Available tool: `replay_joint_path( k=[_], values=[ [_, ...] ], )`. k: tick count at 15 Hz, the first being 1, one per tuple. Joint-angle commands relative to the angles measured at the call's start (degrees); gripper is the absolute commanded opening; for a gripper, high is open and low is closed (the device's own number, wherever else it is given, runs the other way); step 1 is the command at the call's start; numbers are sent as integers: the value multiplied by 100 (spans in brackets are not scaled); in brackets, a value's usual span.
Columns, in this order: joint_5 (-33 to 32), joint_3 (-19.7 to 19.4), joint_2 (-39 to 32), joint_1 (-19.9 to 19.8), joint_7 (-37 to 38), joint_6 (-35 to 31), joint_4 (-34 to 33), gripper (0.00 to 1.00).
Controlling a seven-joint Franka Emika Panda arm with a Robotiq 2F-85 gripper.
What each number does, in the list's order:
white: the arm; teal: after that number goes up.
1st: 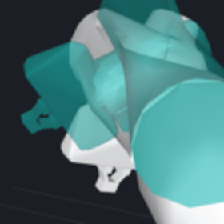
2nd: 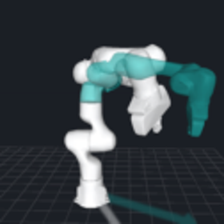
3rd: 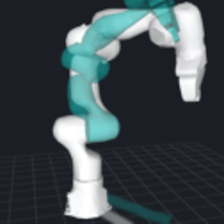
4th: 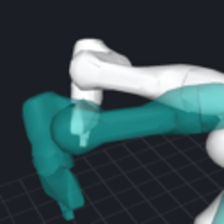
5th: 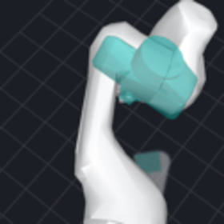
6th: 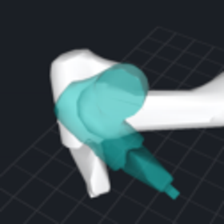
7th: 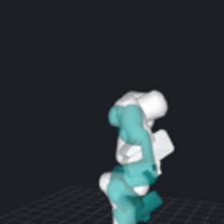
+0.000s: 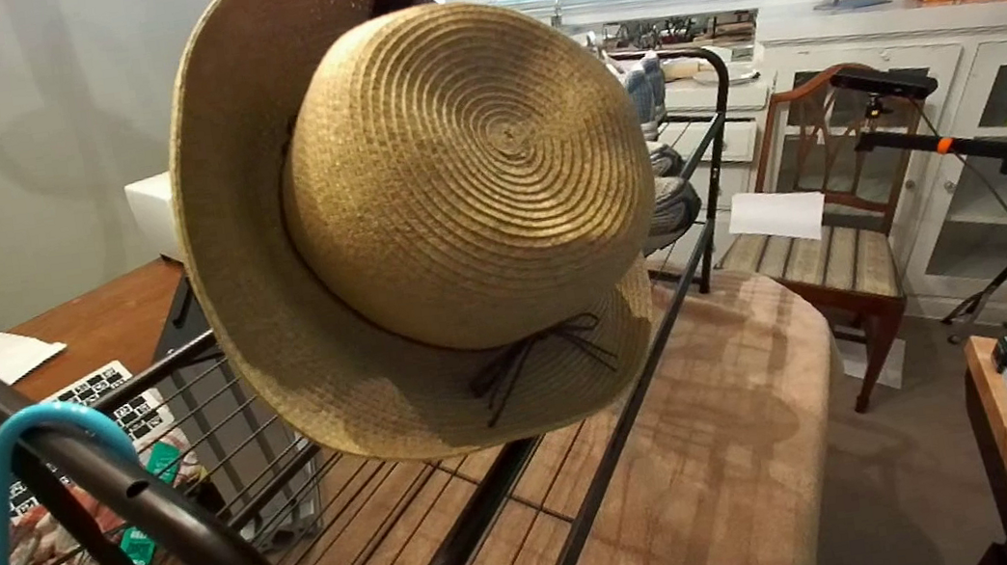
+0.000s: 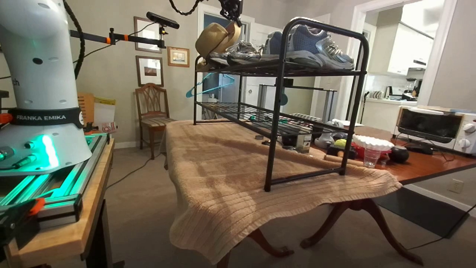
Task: Put the hat on the top shelf of the rack
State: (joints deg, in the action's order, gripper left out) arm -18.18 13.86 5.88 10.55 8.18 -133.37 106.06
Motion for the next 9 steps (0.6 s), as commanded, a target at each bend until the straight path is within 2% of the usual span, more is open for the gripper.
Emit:
replay_joint_path(
  k=[1, 9],
  values=[
    [-495, 89, -453, 2, 566, 106, -486, 1],
    [-1053, -27, -1173, 245, 1216, 231, -1047, 1]
  ],
)
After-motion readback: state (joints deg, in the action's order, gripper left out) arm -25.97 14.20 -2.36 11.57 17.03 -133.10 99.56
